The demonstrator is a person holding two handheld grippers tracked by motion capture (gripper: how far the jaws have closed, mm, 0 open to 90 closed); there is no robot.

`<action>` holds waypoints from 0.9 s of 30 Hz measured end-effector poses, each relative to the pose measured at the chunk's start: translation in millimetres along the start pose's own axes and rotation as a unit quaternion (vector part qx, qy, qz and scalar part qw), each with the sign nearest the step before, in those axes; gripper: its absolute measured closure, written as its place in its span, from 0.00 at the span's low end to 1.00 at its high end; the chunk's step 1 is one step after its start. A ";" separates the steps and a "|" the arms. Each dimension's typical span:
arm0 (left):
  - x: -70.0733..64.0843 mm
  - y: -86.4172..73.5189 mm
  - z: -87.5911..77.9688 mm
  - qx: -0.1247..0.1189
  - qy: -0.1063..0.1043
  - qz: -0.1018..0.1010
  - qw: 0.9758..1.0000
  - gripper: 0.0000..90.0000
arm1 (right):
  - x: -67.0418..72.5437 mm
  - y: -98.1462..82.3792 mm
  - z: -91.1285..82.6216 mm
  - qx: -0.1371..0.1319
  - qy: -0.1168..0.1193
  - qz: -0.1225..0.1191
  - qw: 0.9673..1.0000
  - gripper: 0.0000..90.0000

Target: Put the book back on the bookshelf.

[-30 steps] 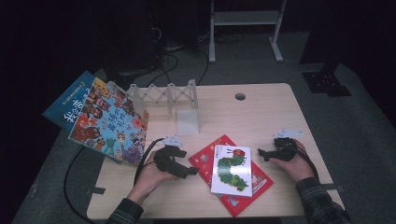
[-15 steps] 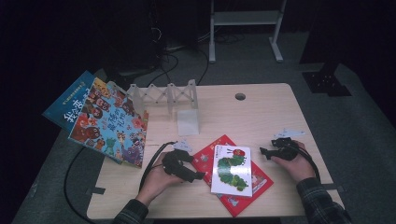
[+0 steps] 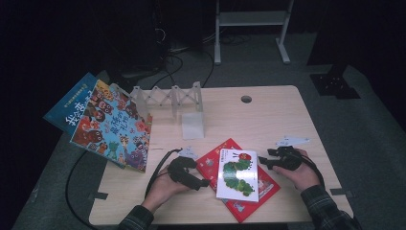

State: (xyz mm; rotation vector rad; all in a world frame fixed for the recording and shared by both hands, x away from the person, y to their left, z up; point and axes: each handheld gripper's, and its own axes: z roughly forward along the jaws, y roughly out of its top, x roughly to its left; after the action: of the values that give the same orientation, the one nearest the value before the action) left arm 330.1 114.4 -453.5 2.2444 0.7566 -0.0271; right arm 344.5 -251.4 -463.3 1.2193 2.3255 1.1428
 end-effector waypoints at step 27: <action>-2.0 -17.5 -20.3 0.000 0.025 0.014 1.000 0.01 | 39.5 -3.1 4.9 0.024 0.058 0.004 0.998 0.41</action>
State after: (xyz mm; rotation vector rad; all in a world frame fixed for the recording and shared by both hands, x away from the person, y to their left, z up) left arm 315.1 136.4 -450.0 2.2619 0.7518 0.0422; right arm 321.6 -218.8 -464.4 1.2113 2.4480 1.1955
